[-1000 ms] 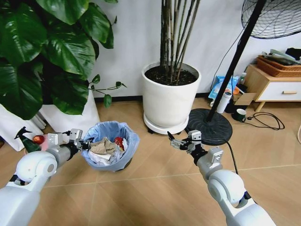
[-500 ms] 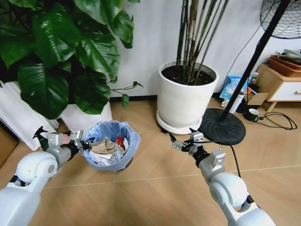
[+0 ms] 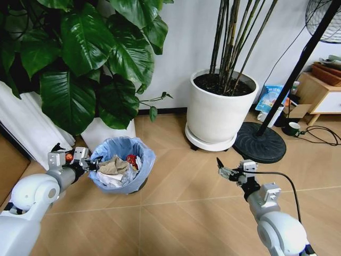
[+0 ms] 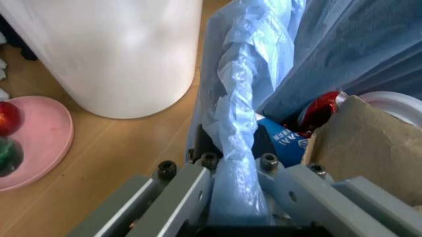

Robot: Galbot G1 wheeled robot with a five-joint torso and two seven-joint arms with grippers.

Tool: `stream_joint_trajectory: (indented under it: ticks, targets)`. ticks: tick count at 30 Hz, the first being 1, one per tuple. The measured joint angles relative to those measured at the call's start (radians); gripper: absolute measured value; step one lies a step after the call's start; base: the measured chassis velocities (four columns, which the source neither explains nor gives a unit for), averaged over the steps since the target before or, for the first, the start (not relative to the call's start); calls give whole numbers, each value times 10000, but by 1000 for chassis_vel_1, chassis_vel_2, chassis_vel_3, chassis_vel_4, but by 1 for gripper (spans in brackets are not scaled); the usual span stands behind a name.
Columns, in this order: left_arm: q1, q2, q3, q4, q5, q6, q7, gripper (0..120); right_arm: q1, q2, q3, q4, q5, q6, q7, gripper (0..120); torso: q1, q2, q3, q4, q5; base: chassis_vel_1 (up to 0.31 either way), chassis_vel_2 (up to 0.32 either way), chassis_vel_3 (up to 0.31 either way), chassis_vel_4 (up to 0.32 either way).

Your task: Pick up the trash bin and place the garbage on the floor into it.

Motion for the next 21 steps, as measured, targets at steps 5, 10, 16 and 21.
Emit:
stream_joint_trajectory:
  ticks: [5, 10, 16, 21]
  targets:
    - [-1, 35, -5, -18, -3, 0, 0, 0, -108, 107, 0, 4, -89, 61, 51, 100, 1, -1, 1, 3, -4, 37, -27, -34, 16]
    - [-6, 18, 24, -35, -6, 0, -3, 0, -149, 129, 9, -50, -119, 164, 82, 100, 0, 0, 1, 2, -1, 126, -88, -141, 125]
    - [-7, -22, 28, -64, -7, 0, -10, 0, -139, 85, 19, -76, -99, 197, 99, 100, -1, 0, 0, 3, 0, 194, -195, -199, 208]
    - [-9, -10, -33, -68, -26, 0, -16, 0, -66, 68, -63, -163, -85, 204, 102, 100, -1, 0, 0, 1, 2, 254, -274, -269, 255]
